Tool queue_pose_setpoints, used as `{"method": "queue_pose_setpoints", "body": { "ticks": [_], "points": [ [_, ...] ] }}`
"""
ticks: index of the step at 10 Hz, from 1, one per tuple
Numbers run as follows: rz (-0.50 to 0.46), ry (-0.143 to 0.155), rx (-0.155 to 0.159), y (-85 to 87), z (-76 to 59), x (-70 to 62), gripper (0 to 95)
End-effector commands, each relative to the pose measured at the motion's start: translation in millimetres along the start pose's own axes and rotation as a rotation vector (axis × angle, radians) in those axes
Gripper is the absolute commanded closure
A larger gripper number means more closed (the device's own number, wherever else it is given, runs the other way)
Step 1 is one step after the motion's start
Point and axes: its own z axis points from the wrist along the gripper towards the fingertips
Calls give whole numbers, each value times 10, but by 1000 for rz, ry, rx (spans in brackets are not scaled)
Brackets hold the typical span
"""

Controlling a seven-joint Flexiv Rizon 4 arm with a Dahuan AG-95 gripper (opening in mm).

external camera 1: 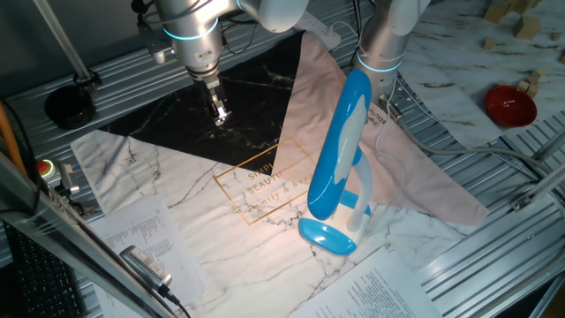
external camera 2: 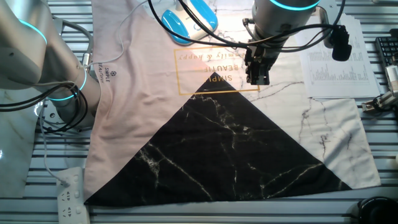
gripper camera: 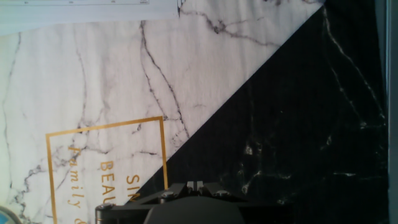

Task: Turn off the desk lamp by pressing the button

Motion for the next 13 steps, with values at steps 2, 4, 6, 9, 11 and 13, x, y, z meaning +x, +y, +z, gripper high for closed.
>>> {"method": "queue_pose_setpoints", "body": {
  "ticks": [2,4,6,9,11,13],
  "points": [
    [-4,1,0,-1,-1,1,950],
    [4,2,-27,-1,-1,1,950],
    [40,1,-244,0,-5,3,950],
    [102,17,-620,6,-18,8,950],
    [102,35,-691,11,-28,12,950],
    [108,51,-722,19,-45,22,950]
  ]
}}
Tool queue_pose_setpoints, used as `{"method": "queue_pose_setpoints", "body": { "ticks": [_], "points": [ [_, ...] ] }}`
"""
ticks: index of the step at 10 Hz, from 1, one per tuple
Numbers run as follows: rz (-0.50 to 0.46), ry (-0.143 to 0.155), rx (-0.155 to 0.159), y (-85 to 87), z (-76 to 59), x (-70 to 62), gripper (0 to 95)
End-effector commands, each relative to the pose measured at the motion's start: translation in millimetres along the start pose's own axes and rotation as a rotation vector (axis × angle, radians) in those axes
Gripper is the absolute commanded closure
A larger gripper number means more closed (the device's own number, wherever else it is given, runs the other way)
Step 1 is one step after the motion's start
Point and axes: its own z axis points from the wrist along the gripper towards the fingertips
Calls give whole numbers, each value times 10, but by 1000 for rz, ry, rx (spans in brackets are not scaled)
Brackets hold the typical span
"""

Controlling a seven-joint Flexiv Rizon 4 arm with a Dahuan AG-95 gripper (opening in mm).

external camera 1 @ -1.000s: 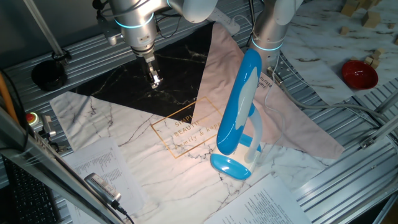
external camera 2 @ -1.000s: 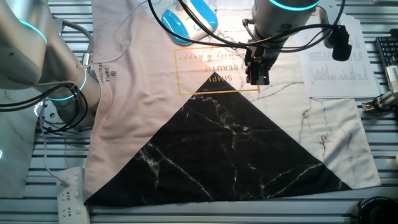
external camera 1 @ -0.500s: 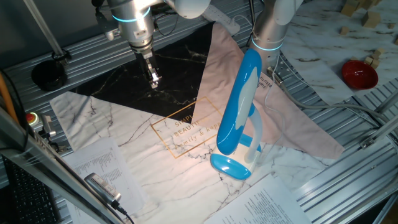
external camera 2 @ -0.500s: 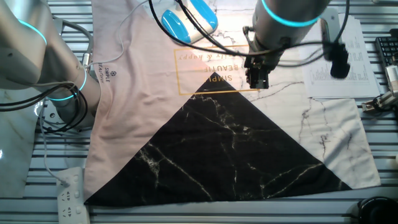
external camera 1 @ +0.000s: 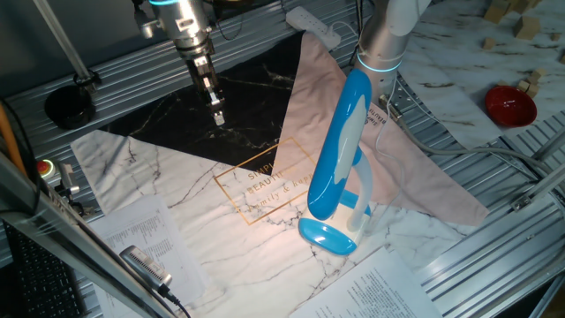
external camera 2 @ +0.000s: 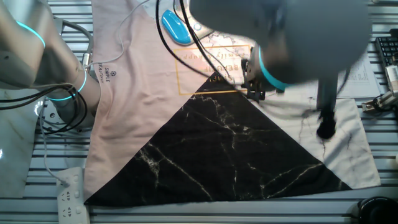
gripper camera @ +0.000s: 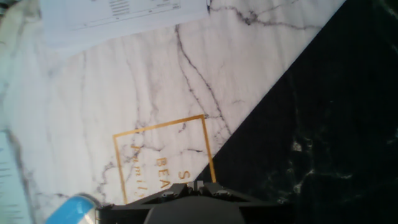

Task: Turn off the desk lamp by pressing the button

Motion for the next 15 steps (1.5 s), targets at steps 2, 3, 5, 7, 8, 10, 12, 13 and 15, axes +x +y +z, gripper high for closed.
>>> {"method": "queue_pose_setpoints", "body": {
  "ticks": [2,3,5,7,8,10,12,13,15],
  "points": [
    [28,48,-229,69,5,19,950],
    [26,50,-229,107,39,30,950],
    [19,45,-231,180,152,32,950],
    [26,49,-235,339,294,9,950],
    [26,59,-234,457,404,2,950],
    [17,92,-231,593,551,-11,950],
    [-8,134,-231,761,736,2,950],
    [-14,135,-230,830,806,14,950],
    [-25,152,-227,1003,978,44,950]
  ]
}}
